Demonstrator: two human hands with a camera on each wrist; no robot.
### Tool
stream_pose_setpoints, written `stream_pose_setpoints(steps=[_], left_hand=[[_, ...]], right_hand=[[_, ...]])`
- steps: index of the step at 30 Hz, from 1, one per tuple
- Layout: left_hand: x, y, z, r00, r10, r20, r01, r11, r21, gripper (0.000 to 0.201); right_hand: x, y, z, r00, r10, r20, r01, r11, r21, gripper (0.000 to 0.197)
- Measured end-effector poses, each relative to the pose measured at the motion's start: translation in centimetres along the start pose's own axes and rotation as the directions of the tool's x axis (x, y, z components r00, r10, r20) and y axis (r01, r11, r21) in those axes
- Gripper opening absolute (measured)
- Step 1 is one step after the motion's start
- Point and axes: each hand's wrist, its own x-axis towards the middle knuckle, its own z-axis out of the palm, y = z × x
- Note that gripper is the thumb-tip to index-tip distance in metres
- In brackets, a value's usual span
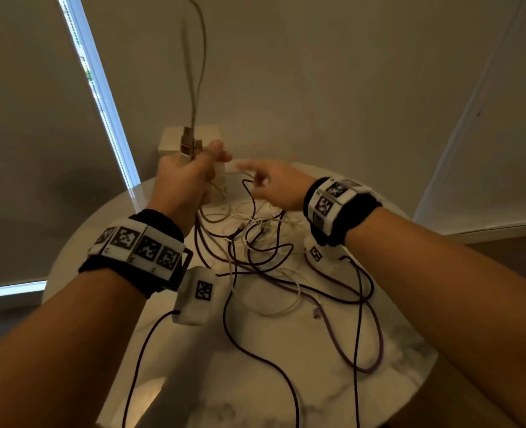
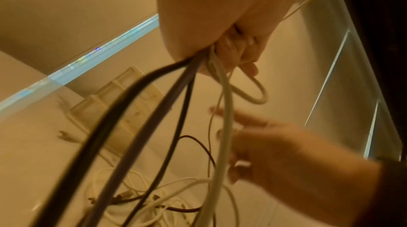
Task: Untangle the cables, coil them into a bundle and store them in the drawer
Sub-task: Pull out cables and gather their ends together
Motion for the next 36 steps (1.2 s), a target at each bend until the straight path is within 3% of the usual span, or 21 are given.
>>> stream_pose_setpoints(steps=[2, 4, 8, 10, 12, 14, 15, 17, 19, 21, 23, 25, 28, 30, 33, 35, 36], left_hand=[[-0.3, 0.8, 0.3, 0.999, -0.020, 0.040, 0.023, 0.996, -0.086, 0.024], [-0.5, 1.6, 0.6, 0.999, -0.018, 0.045, 0.023, 0.992, -0.121, 0.025], [-0.2, 1.4, -0.6, 1.000, -0.003, -0.007, 0.002, 0.994, -0.111, 0.025], [0.1, 0.5, -1.3, 0.998, -0.026, -0.055, 0.023, 0.998, -0.055, 0.025], [0.3, -0.7, -1.7, 0.993, -0.060, -0.102, 0.065, 0.997, 0.046, 0.023], [0.4, -1.7, -1.8, 0.986, -0.085, -0.141, 0.109, 0.978, 0.177, 0.020], [0.4, -2.1, -1.9, 0.985, -0.086, -0.151, 0.125, 0.956, 0.265, 0.021], [0.4, -2.5, -2.1, 0.989, -0.058, -0.135, 0.111, 0.898, 0.425, 0.023], [0.5, -2.2, -2.5, 0.997, -0.019, -0.078, 0.057, 0.849, 0.525, 0.022], [0.5, -1.7, -2.8, 1.000, -0.001, 0.006, -0.002, 0.840, 0.543, 0.025], [0.3, -1.2, -3.2, 0.996, -0.031, 0.088, -0.008, 0.910, 0.414, 0.042], [0.4, -0.9, -4.1, 0.996, -0.046, 0.079, 0.024, 0.965, 0.262, 0.057], [0.9, -1.0, -5.8, 0.992, 0.071, -0.101, -0.028, 0.928, 0.371, 0.030], [1.5, -1.2, -6.7, 0.979, 0.104, -0.174, -0.014, 0.890, 0.455, 0.024], [1.9, -1.5, -6.5, 0.984, 0.097, -0.151, -0.012, 0.876, 0.483, 0.025], [1.8, -1.4, -5.4, 0.987, 0.110, -0.113, -0.042, 0.875, 0.482, 0.025], [1.6, -1.1, -4.7, 0.990, 0.118, -0.074, -0.068, 0.870, 0.488, 0.025]], right_hand=[[0.6, 1.1, 1.3, 0.995, 0.062, 0.082, -0.049, 0.988, -0.147, 0.038], [1.3, 2.2, 1.4, 0.988, 0.153, 0.032, -0.145, 0.973, -0.181, 0.024], [2.3, 4.2, -0.7, 0.950, 0.256, -0.179, -0.258, 0.966, 0.014, 0.021], [2.3, 4.2, -2.5, 0.914, 0.208, -0.347, -0.177, 0.977, 0.121, 0.019], [1.9, 3.1, -4.5, 0.831, 0.121, -0.543, 0.000, 0.976, 0.218, 0.011], [1.0, 1.5, -6.1, 0.759, 0.013, -0.651, 0.132, 0.976, 0.173, 0.011], [0.6, 0.8, -6.6, 0.756, -0.047, -0.653, 0.148, 0.984, 0.100, 0.014], [-0.3, -0.3, -6.8, 0.813, -0.118, -0.571, 0.064, 0.991, -0.115, 0.017], [-0.9, 0.2, -6.5, 0.871, -0.042, -0.490, -0.092, 0.965, -0.247, 0.019], [-1.7, 1.8, -5.9, 0.883, 0.109, -0.457, -0.254, 0.929, -0.268, 0.023], [-2.2, 4.0, -6.0, 0.848, 0.243, -0.471, -0.414, 0.859, -0.301, 0.024], [-2.5, 6.7, -6.6, 0.797, 0.394, -0.457, -0.557, 0.772, -0.306, 0.022], [-3.4, 10.4, -6.5, 0.754, 0.567, -0.332, -0.657, 0.643, -0.395, 0.021], [-3.8, 11.1, -6.2, 0.741, 0.612, -0.277, -0.655, 0.569, -0.497, 0.022], [-3.7, 9.2, -5.6, 0.769, 0.585, -0.258, -0.633, 0.639, -0.437, 0.029], [-3.0, 7.2, -5.0, 0.843, 0.448, -0.297, -0.516, 0.831, -0.210, 0.046], [-2.8, 5.7, -4.5, 0.893, 0.334, -0.301, -0.369, 0.927, -0.065, 0.056]])
